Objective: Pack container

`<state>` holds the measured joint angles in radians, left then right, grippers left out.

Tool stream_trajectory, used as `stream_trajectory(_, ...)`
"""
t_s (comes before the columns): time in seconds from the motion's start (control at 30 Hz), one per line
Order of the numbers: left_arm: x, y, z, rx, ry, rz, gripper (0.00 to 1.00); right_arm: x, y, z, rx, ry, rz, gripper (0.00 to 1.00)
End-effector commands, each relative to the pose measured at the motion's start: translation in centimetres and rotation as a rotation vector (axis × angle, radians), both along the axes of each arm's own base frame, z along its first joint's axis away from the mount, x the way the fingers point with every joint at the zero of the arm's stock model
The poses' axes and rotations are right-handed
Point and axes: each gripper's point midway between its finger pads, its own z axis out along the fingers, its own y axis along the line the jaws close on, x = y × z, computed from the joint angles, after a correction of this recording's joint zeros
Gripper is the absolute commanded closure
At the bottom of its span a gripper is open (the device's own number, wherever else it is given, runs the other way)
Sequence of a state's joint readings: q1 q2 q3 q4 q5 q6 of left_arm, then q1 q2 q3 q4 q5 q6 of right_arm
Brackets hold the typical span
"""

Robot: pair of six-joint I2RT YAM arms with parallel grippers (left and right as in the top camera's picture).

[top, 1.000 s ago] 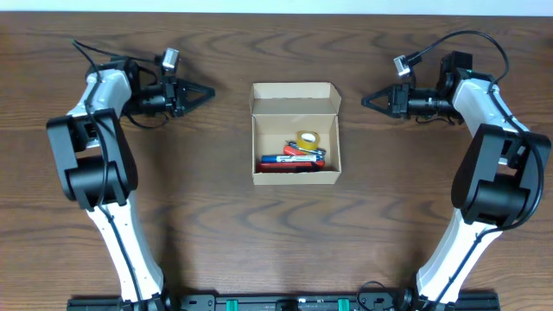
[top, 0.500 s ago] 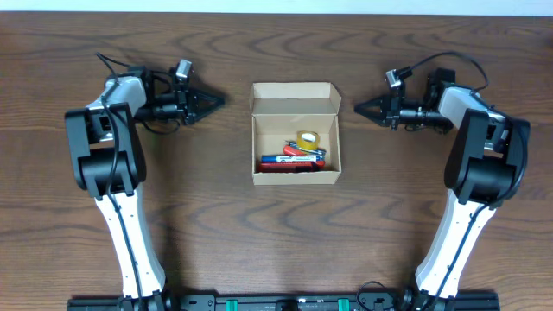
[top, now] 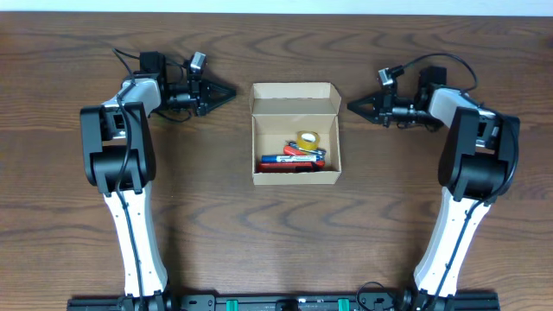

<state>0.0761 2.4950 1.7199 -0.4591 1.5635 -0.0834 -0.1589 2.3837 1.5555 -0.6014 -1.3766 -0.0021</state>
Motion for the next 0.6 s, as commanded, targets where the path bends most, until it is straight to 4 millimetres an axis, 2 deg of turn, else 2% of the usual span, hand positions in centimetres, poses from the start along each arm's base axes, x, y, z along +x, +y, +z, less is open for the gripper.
stream_trajectory(0.0,0.0,-0.3,-0.4,0.005,0.077,0.001,0.94,-0.1,1.4,-0.2,0.039,0.058,0.018,0.99)
stream_trajectory(0.27,-0.3,-0.9,-1.2,0.01,0.098,-0.01,0.94,0.2,1.9,-0.6,0.024,0.062,0.021,0.99)
stream_trajectory(0.57,-1.4,-2.5,-3.9,-0.027,0.165,-0.05,0.94,0.1,1.9,-1.5,0.033,0.117,0.014,0.99)
